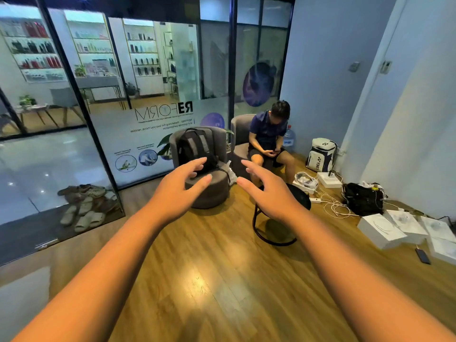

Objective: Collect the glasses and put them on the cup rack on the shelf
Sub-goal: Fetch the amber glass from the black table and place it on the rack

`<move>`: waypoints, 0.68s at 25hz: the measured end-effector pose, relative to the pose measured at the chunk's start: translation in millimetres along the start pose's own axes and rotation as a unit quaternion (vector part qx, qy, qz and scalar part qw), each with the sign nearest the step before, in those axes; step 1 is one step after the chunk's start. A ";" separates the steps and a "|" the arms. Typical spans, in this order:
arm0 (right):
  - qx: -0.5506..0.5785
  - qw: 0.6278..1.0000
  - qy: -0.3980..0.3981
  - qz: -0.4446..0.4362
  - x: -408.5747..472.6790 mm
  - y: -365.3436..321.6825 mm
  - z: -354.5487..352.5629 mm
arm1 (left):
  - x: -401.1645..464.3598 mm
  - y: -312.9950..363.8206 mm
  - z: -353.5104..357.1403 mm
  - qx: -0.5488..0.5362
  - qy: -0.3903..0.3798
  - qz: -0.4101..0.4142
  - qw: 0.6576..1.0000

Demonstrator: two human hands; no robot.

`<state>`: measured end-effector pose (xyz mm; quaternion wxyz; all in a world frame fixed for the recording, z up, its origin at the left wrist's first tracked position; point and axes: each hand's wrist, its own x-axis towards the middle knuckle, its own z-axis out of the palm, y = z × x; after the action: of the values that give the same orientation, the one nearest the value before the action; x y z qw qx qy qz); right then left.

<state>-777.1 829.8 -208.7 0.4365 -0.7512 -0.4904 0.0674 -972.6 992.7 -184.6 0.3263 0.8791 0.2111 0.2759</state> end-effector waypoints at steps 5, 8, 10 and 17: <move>0.000 1.000 0.001 0.019 80.7 41.3 37.0 | 81.7 -59.8 12.6 -0.013 -0.017 -0.004 1.000; 0.012 0.999 -0.001 0.034 131.6 73.3 55.4 | 131.4 -93.3 26.4 -0.007 -0.028 -0.011 1.000; 0.014 0.999 -0.002 0.048 173.9 94.4 65.8 | 172.3 -117.0 32.6 0.001 -0.040 -0.019 0.999; 0.018 0.995 0.002 0.094 285.3 152.2 81.8 | 299.0 -179.4 57.8 0.000 -0.072 -0.019 0.997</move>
<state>-571.8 1084.1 -275.2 0.4431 -0.7861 -0.4151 0.1155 -744.1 1256.4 -241.3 0.3463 0.8923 0.2039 0.2056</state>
